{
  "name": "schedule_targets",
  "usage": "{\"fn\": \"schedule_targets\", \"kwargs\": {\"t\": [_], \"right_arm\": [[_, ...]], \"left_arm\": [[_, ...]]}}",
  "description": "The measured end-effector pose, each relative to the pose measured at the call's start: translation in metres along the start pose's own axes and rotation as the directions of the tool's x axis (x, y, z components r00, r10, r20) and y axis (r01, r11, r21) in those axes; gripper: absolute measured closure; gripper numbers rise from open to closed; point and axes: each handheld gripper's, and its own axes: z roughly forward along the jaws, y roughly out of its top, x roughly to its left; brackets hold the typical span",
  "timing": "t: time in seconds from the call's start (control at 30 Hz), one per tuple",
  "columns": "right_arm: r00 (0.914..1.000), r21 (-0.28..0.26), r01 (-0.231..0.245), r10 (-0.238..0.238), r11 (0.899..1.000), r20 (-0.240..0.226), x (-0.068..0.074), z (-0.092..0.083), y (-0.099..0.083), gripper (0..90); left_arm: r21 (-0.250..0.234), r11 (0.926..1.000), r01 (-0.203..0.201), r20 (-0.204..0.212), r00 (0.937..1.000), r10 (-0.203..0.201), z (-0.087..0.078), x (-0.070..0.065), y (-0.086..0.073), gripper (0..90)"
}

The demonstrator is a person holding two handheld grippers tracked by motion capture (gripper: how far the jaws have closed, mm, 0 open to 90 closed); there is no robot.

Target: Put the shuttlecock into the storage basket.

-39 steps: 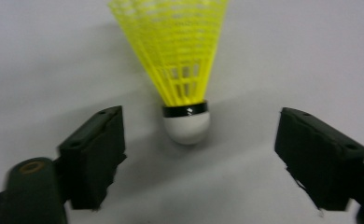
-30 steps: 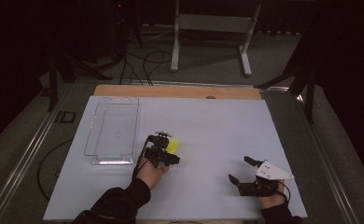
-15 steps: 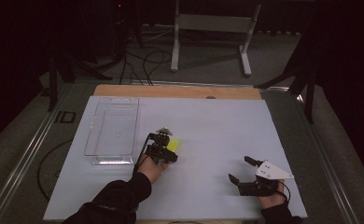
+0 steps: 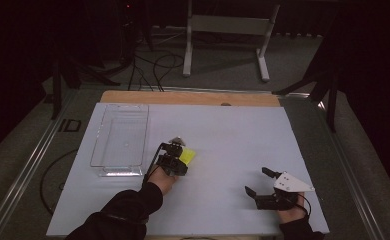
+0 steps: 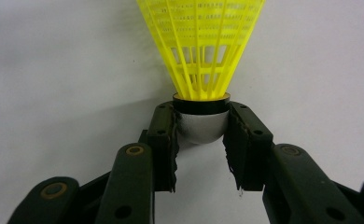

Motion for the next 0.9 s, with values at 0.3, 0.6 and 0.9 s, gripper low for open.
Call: {"fn": "schedule_targets", "kwargs": {"t": [0.3, 0.6, 0.9], "right_arm": [[1.0000, -0.001, -0.002, 0.002, 1.000, -0.003, 0.000, 0.000, 0.000, 9.2], [1.0000, 0.001, -0.007, 0.007, 1.000, -0.005, 0.000, 0.000, 0.000, 9.2], [1.0000, -0.003, -0.007, 0.007, 1.000, -0.006, 0.000, 0.000, 0.000, 9.2]], "left_arm": [[0.029, 0.9959, -0.086, 0.020, 0.9961, 0.085, -0.008, 0.004, 0.002, 66.2], [0.077, 0.9771, -0.198, 0.045, 0.9797, 0.195, -0.013, 0.003, 0.002, 66.4], [0.089, 0.9399, -0.330, 0.089, 0.9425, 0.322, -0.033, 0.006, 0.001, 66.3]]}}
